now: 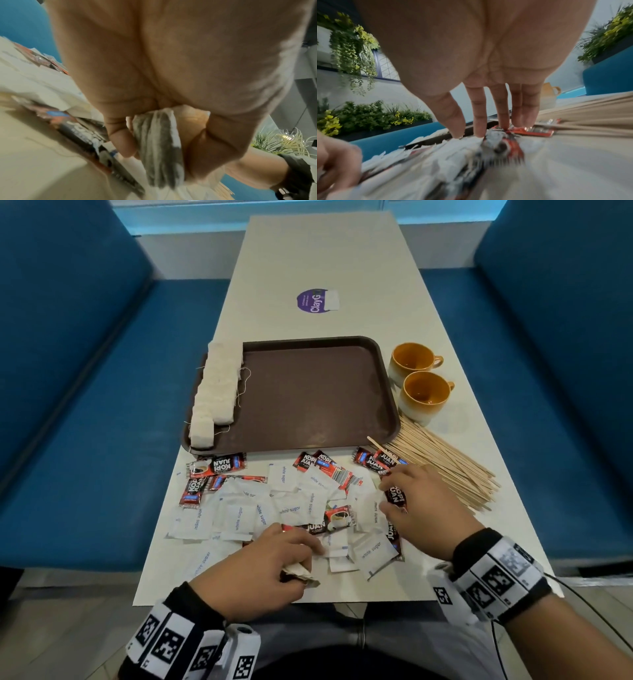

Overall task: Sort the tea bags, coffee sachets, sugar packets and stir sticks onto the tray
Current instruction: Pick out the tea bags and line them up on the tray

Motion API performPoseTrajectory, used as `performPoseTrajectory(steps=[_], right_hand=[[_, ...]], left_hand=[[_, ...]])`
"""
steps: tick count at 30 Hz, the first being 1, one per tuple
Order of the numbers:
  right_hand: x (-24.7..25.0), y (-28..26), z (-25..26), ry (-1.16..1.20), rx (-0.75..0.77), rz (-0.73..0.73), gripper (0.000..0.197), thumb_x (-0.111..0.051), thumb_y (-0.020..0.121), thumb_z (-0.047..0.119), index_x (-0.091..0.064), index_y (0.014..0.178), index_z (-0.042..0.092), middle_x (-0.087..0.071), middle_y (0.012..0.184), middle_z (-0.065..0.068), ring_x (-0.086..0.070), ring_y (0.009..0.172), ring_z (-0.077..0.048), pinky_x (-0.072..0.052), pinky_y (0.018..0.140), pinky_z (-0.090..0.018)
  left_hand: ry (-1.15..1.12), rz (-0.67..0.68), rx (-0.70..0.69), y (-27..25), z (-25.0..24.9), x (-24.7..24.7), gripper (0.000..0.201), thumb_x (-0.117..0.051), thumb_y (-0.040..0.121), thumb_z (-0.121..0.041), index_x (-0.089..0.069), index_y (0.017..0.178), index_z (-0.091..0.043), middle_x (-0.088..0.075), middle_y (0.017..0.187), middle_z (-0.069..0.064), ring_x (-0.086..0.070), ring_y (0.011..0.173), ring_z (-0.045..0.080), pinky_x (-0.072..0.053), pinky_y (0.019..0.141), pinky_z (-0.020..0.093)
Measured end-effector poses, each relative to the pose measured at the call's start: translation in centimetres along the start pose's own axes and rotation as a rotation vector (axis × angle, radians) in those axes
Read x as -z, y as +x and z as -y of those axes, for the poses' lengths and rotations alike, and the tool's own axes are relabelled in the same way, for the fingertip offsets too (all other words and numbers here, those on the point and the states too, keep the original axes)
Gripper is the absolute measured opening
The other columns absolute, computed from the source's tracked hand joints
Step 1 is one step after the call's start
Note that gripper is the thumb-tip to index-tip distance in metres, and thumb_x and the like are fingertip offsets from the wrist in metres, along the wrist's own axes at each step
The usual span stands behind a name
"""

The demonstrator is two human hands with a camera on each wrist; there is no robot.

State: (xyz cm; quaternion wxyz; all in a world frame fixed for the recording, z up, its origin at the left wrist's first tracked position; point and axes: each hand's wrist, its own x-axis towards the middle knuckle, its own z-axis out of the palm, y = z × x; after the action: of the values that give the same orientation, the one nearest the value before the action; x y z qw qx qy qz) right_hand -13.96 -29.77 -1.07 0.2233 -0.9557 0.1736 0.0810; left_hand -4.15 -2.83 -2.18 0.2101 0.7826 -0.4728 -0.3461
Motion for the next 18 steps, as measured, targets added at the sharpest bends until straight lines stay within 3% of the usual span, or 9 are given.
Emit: performPoseTrajectory(steps=[3, 8, 13, 15, 18], right_hand=[[-0.6, 0.4, 0.5, -0.050, 0.025, 0.055, 0.027, -0.059, 0.099, 0.043, -0.064, 0.118, 0.025, -0.046, 0.147, 0.006, -0.031, 0.134, -0.020, -0.028, 0.108, -0.031], [-0.7, 0.7, 1.5, 0.049, 0.083, 0.061, 0.019, -0.060, 0.097, 0.047, -0.063, 0.102, 0.030, -0.059, 0.123, 0.015, -0.040, 0.120, -0.015, -0.037, 0.098, -0.030], [0.2, 1.4, 1.8, 0.035, 0.089, 0.072, 0.019, -0.061, 0.096, 0.049, -0.064, 0.106, 0.032, -0.053, 0.142, 0.017, -0.036, 0.129, -0.013, -0.034, 0.108, -0.034], [0.3, 1.9, 2.5, 0.015, 0.125, 0.110, 0.017, -0.059, 0.097, 0.048, -0.062, 0.101, 0.032, -0.055, 0.138, 0.018, -0.036, 0.129, -0.013, -0.034, 0.106, -0.036], [-0.3, 3.0, 3.6, -0.028, 0.200, 0.158, 0.016, -0.052, 0.101, 0.045, -0.062, 0.102, 0.032, -0.056, 0.137, 0.020, -0.037, 0.130, -0.014, -0.033, 0.104, -0.041]], left_hand=[[-0.001, -0.012, 0.015, 0.2, 0.2, -0.3, 0.007, -0.058, 0.087, -0.024, -0.057, 0.090, -0.030, -0.041, 0.138, -0.040, -0.033, 0.119, -0.005, -0.033, 0.101, 0.017], [0.003, -0.085, 0.025, 0.5, 0.2, -0.3, 0.005, -0.058, 0.089, -0.023, -0.056, 0.089, -0.027, -0.037, 0.142, -0.039, -0.035, 0.118, -0.002, -0.033, 0.098, 0.016], [-0.041, -0.171, 0.005, 0.5, 0.1, 0.3, 0.003, -0.055, 0.088, -0.034, -0.055, 0.089, -0.031, -0.038, 0.132, -0.034, -0.040, 0.117, 0.002, -0.037, 0.097, 0.020], [-0.066, -0.215, 0.023, 0.5, 0.1, 0.5, 0.010, -0.053, 0.086, -0.039, -0.056, 0.090, -0.031, -0.035, 0.130, -0.033, -0.042, 0.120, 0.003, -0.038, 0.097, 0.021], [-0.058, -0.248, 0.066, 0.7, 0.4, 0.5, 0.003, -0.062, 0.091, -0.028, -0.060, 0.090, -0.029, -0.025, 0.151, -0.032, -0.035, 0.131, 0.003, -0.037, 0.104, 0.025]])
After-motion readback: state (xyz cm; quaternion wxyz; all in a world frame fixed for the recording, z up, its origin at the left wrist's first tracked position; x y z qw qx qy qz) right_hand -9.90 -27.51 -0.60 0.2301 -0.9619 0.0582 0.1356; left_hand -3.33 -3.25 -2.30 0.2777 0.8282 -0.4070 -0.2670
